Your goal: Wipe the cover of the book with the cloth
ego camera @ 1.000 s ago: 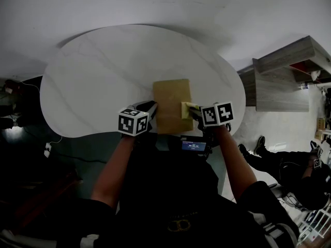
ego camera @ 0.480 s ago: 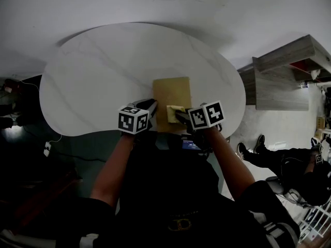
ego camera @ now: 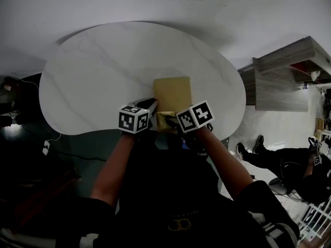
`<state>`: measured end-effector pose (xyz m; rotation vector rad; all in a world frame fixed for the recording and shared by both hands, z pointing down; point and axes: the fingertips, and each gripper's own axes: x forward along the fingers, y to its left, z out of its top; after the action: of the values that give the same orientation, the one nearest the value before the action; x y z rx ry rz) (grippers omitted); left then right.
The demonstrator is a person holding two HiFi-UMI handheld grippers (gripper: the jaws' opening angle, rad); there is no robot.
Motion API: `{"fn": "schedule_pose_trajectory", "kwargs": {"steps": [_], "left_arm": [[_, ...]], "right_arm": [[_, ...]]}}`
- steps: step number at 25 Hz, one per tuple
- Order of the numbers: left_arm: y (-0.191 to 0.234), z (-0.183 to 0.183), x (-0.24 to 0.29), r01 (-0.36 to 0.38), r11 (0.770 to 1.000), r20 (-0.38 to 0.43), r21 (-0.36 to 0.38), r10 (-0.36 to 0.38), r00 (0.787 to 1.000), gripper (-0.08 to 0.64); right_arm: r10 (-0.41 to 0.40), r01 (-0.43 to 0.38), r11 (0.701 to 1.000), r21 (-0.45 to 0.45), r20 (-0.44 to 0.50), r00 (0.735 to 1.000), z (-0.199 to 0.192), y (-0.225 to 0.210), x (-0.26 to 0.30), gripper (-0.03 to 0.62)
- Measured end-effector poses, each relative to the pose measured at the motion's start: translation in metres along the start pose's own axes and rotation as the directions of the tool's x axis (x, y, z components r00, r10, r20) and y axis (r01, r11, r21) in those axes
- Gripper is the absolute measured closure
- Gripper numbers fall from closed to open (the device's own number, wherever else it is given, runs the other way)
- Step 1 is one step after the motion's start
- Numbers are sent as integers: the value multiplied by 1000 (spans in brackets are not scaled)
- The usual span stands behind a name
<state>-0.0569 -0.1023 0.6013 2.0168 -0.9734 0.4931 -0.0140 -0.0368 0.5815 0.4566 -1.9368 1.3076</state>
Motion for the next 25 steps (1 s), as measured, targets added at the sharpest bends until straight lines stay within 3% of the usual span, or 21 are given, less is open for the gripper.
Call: {"fn": "schedule_pose_trajectory", "kwargs": {"steps": [9,25], "left_arm": [[0,0,0,4,1000,3,-3,-4,1000,512],[0,0,0,7,1000,3,-4,-7,1000,512]], "right_arm": [[-70,67,997,-44,-87,994,-9,-4,14,505],[-90,88,996,-31,-106,990,-16,-17,2,505]]}}
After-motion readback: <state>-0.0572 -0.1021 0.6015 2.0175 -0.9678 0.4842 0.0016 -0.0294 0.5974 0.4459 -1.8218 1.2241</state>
